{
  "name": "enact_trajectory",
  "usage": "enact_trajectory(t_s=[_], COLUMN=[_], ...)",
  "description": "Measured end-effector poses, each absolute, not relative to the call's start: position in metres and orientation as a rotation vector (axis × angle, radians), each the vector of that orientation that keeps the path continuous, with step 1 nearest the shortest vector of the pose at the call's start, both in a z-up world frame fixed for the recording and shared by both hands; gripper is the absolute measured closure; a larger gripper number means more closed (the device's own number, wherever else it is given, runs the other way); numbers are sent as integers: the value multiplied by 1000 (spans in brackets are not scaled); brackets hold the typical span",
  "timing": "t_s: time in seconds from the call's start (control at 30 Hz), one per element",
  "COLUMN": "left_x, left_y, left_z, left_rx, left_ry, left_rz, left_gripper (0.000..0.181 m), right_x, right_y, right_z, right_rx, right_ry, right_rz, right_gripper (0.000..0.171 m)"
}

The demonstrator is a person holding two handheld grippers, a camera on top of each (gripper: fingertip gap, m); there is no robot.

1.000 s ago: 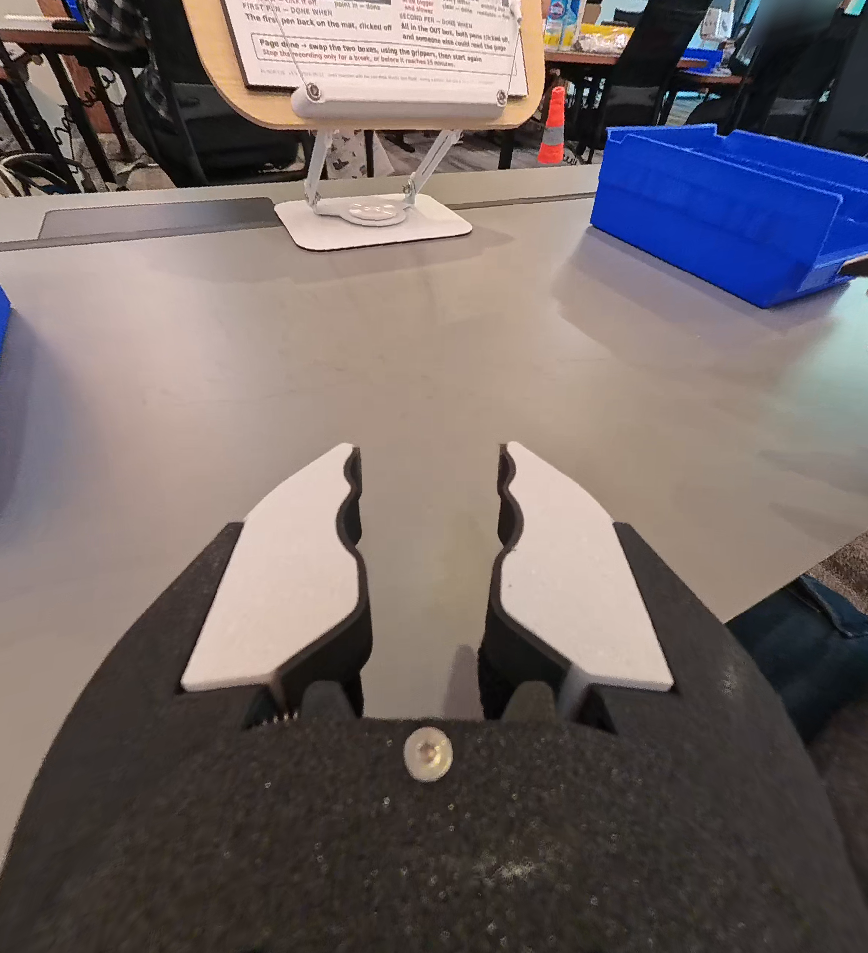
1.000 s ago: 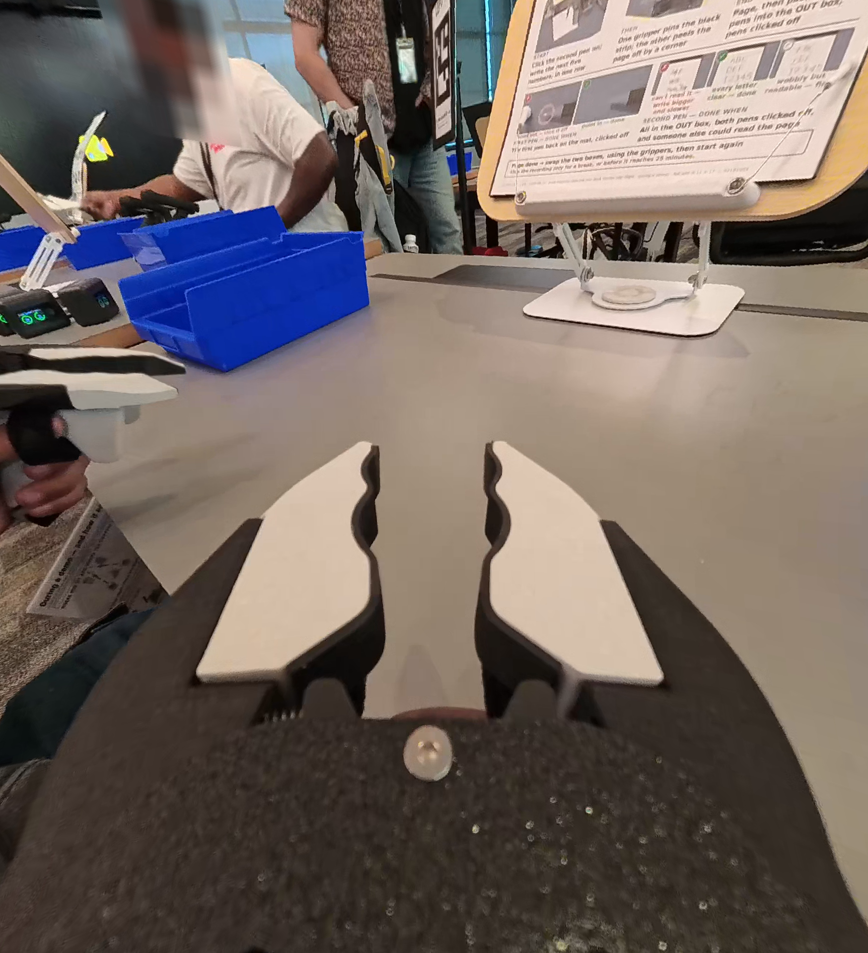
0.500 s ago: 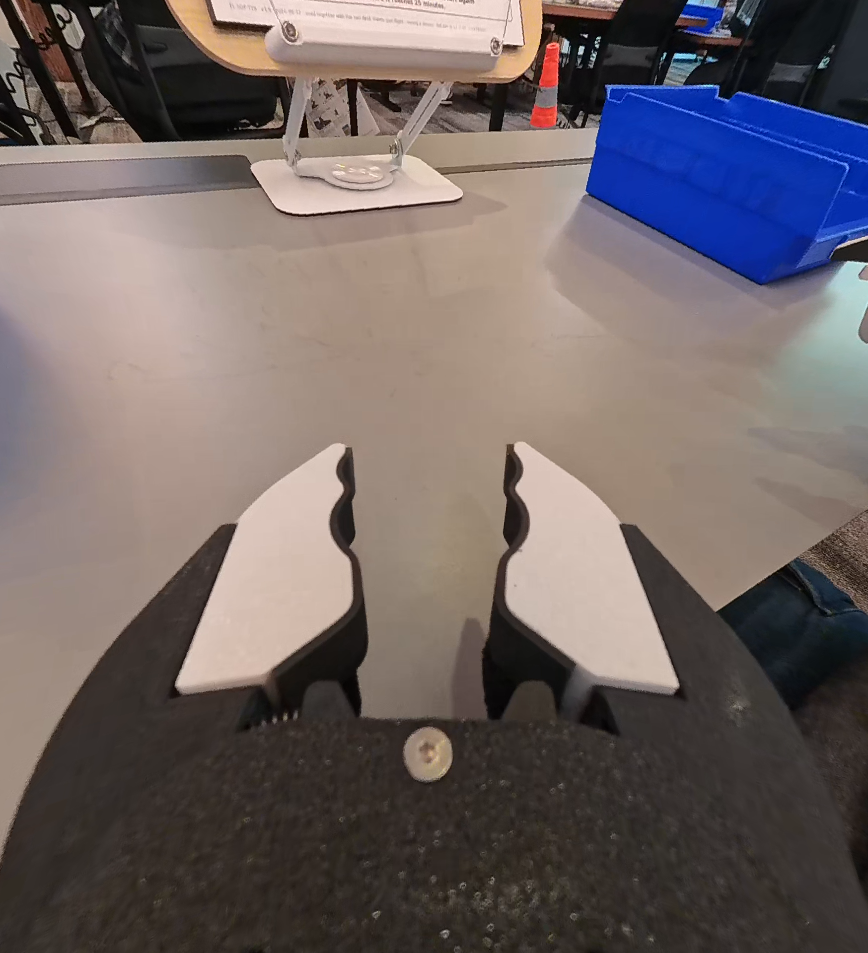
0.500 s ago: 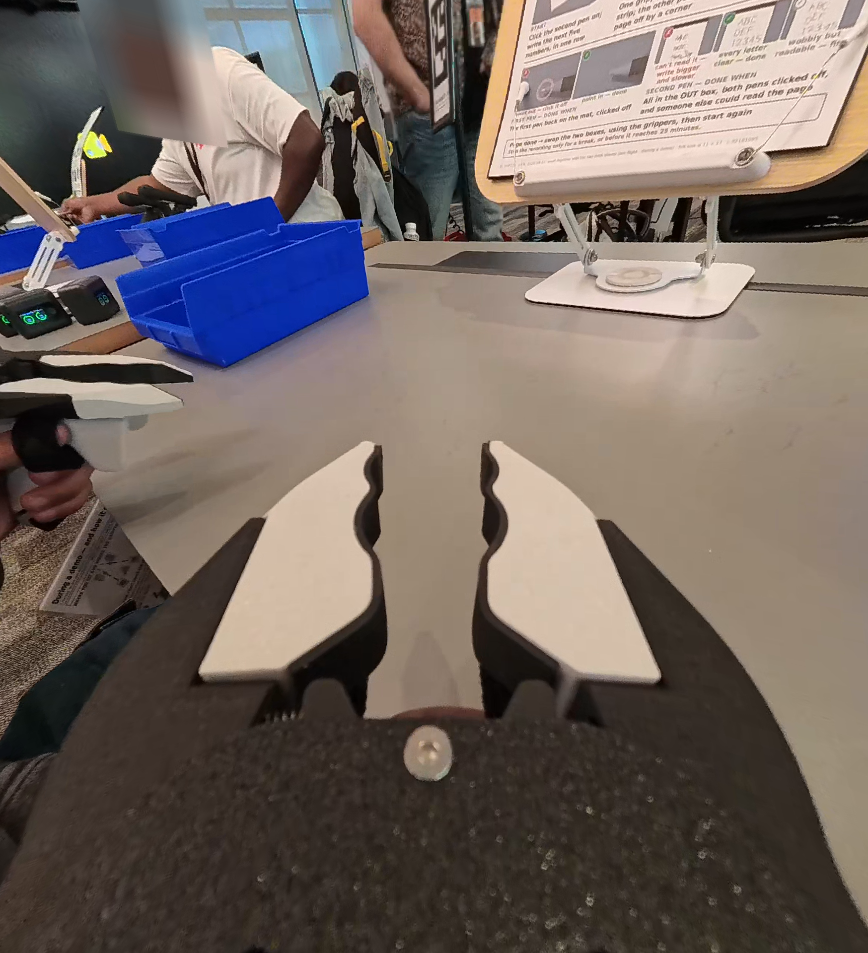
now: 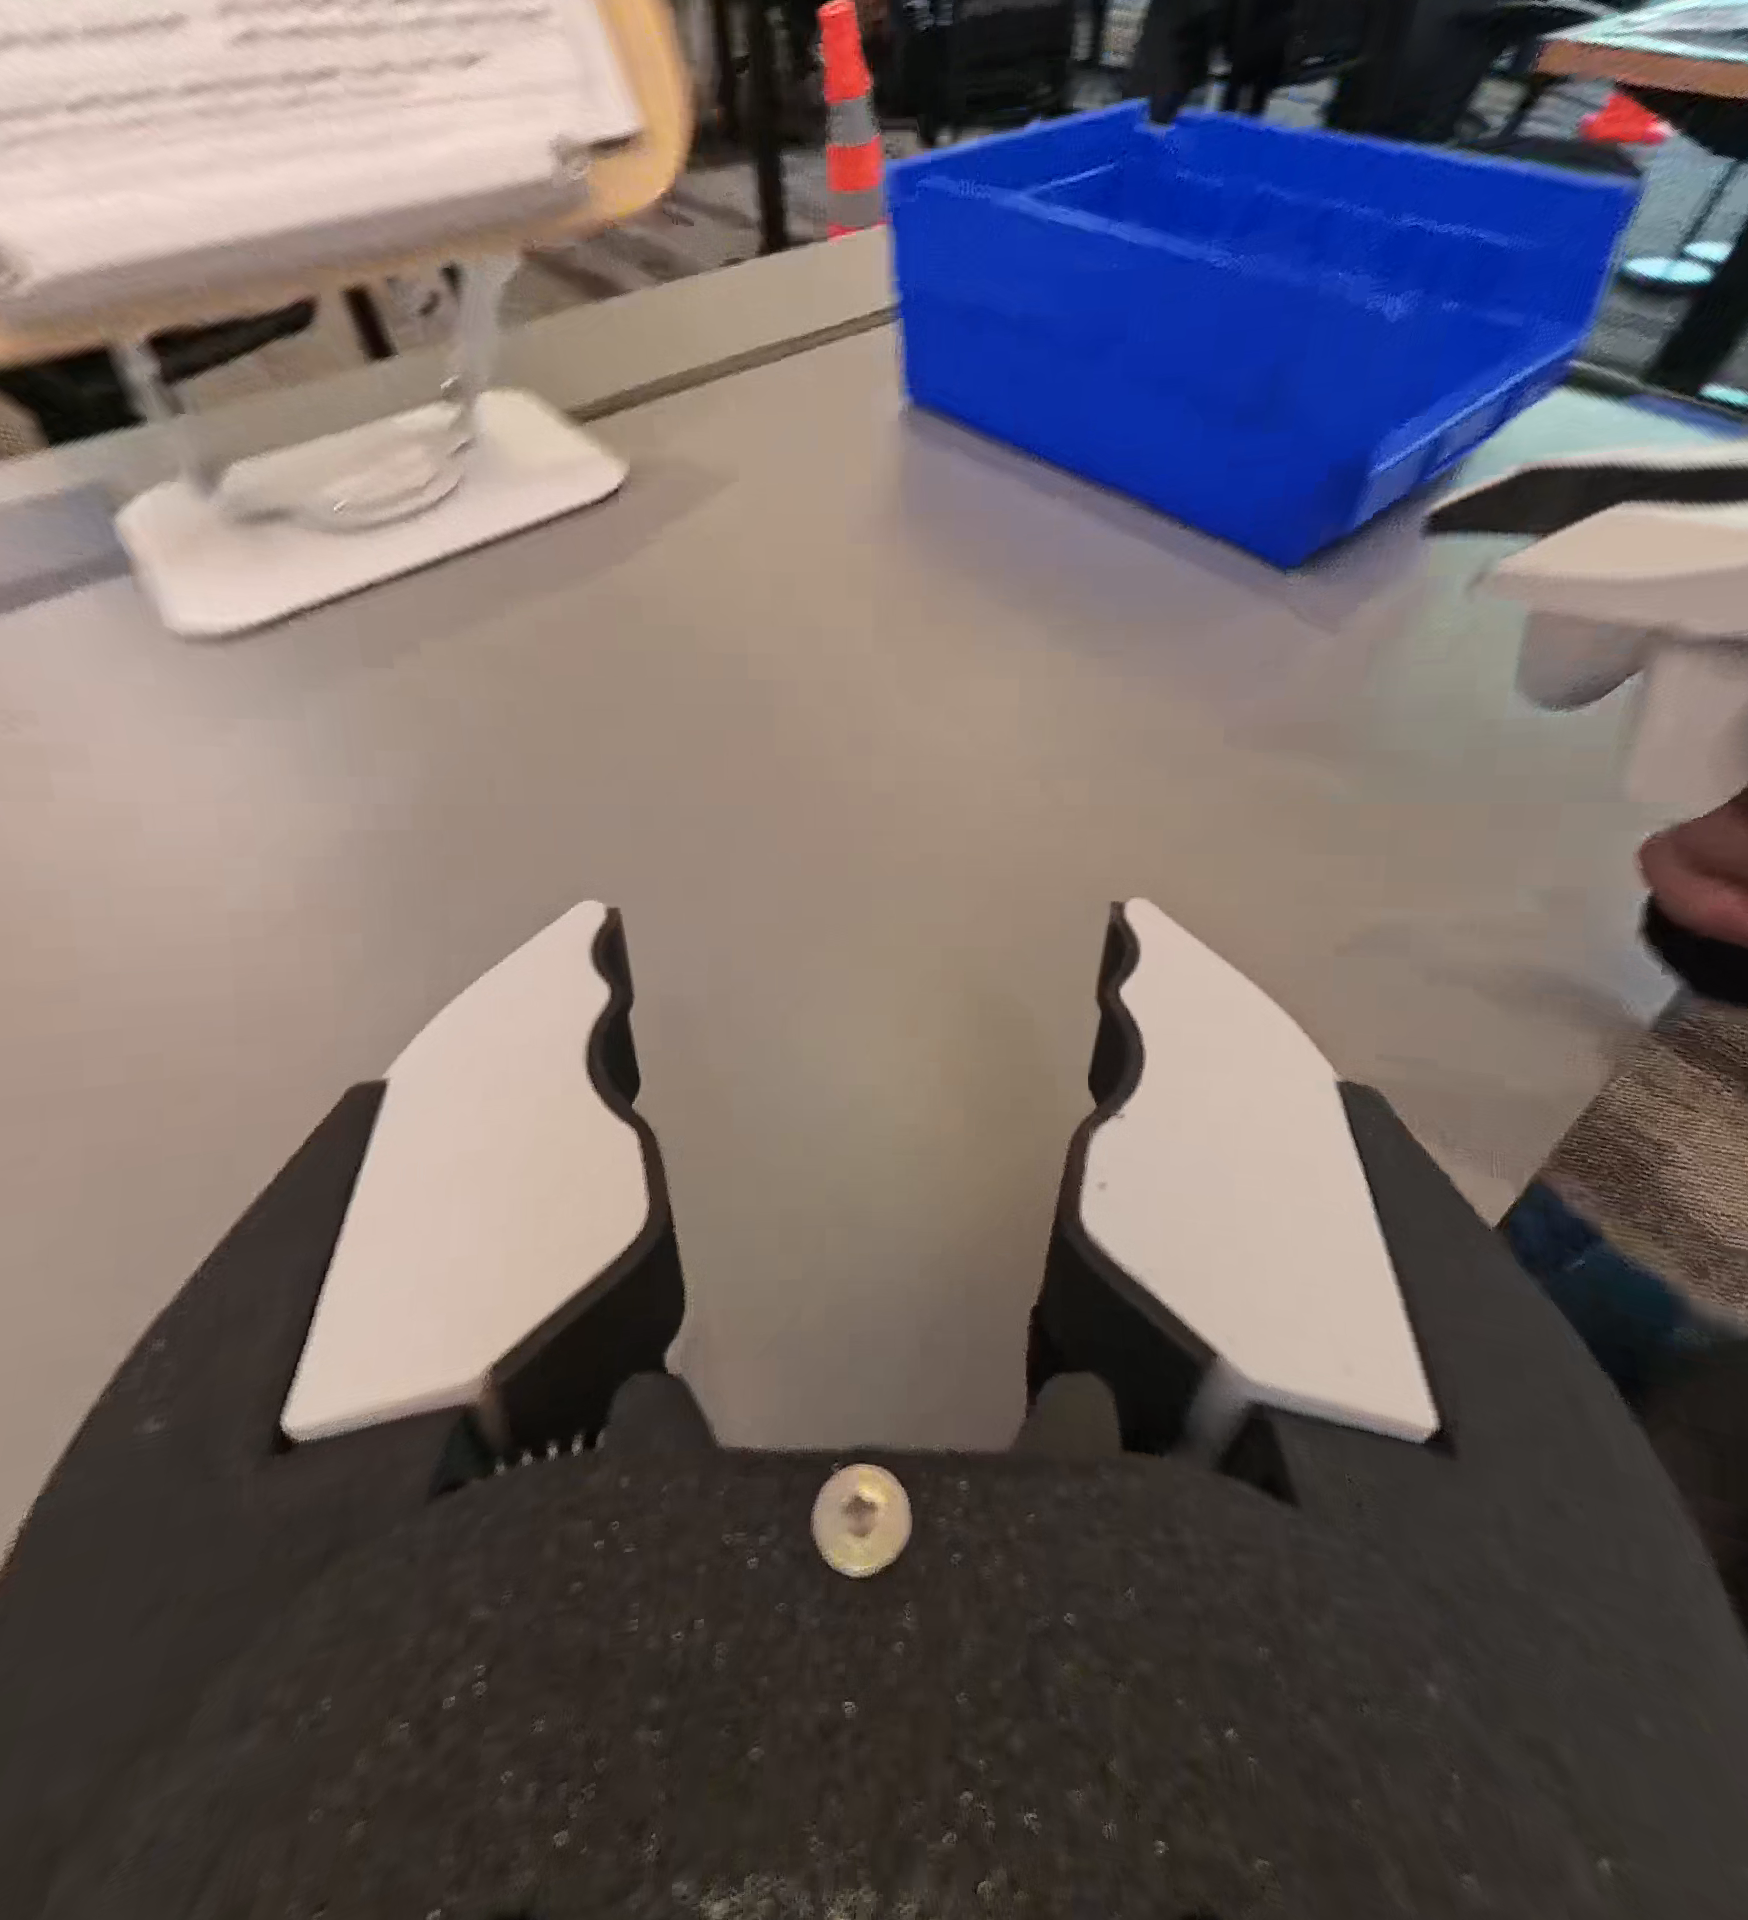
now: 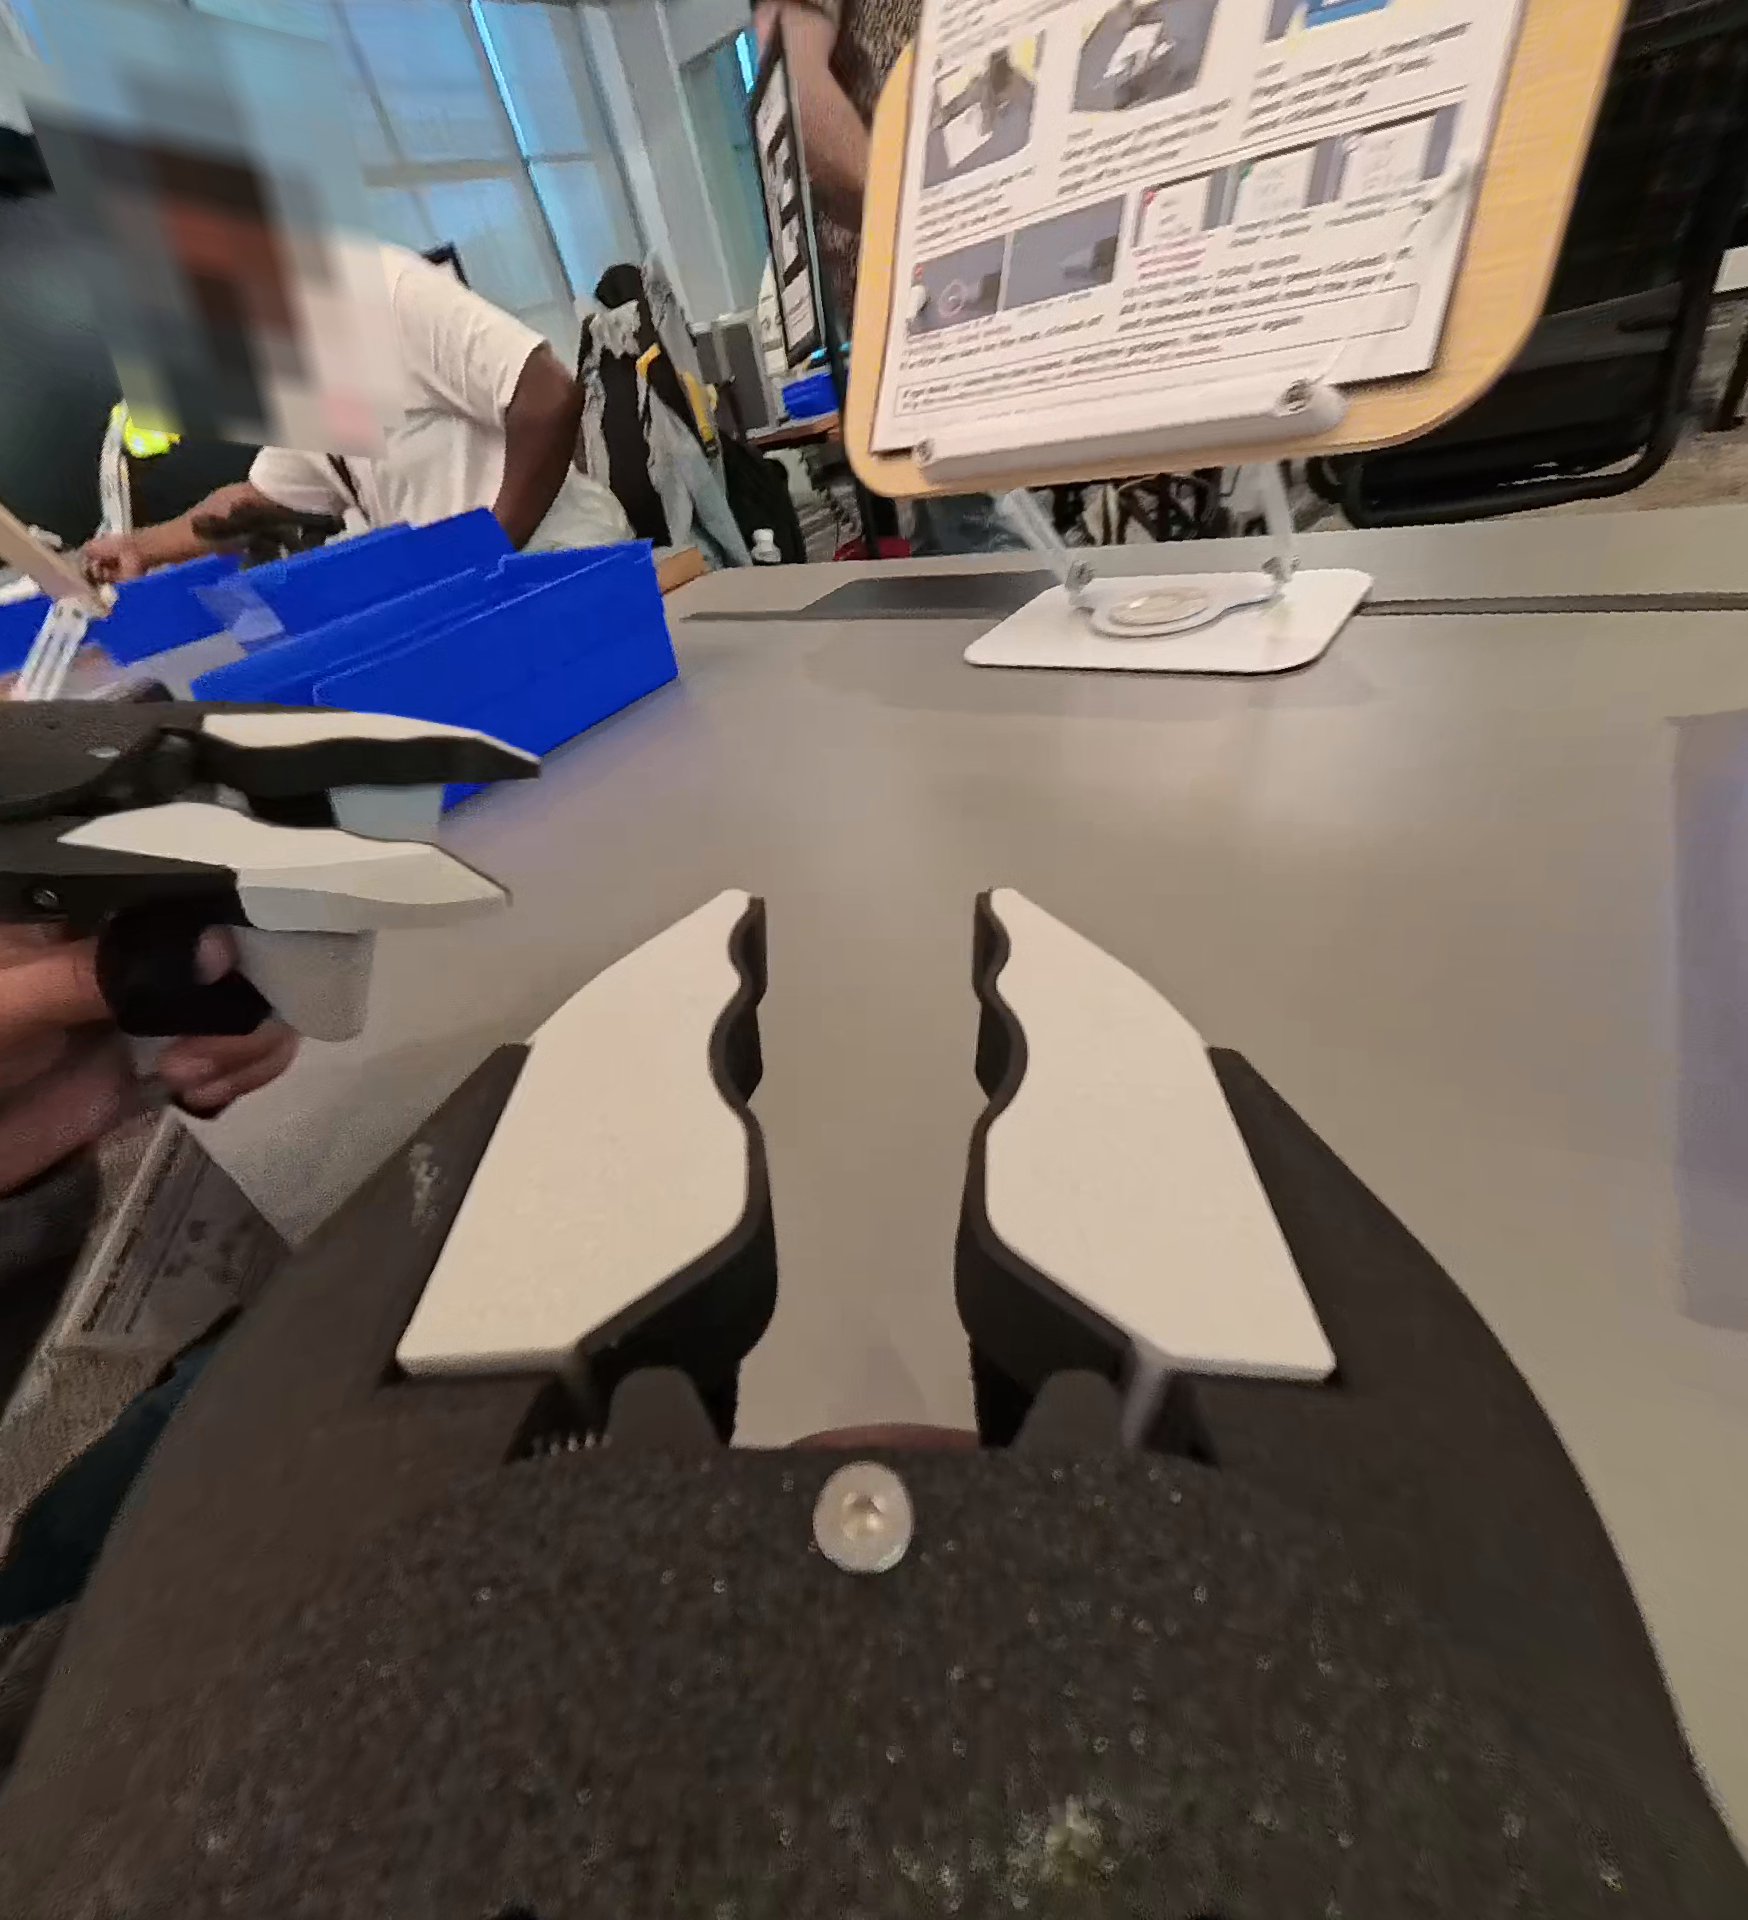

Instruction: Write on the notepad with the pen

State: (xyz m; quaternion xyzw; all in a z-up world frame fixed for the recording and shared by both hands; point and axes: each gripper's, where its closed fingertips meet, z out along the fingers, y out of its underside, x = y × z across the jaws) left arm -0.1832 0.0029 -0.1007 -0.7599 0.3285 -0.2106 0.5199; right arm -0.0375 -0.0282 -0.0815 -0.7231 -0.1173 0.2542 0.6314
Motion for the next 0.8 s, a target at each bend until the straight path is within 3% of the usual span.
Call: enact_trajectory(t_s=[0.23,0.5,0.63,0.67,0.8], left_x=[-14,131,154,155,145], left_y=[16,73,87,88,95], left_z=[-73,-111,-129,-132,-133], left_rx=[-1781,-1919,-1985,-1983,-1972], left_ry=[944,816,783,786,728], left_rz=[-642,-571,-609,-627,-648], left_gripper=[90,85,105,125,144], right_x=[71,202,200,195,173], right_y=[-31,-59,-60,-58,-53], right_z=[-63,-71,-76,-78,-83], right_rx=[-1587,-1482,-1512,-1534,-1593], right_ry=[12,380,377,364,311], right_rz=[353,351,395,405,441], right_gripper=[133,129,127,127,127])
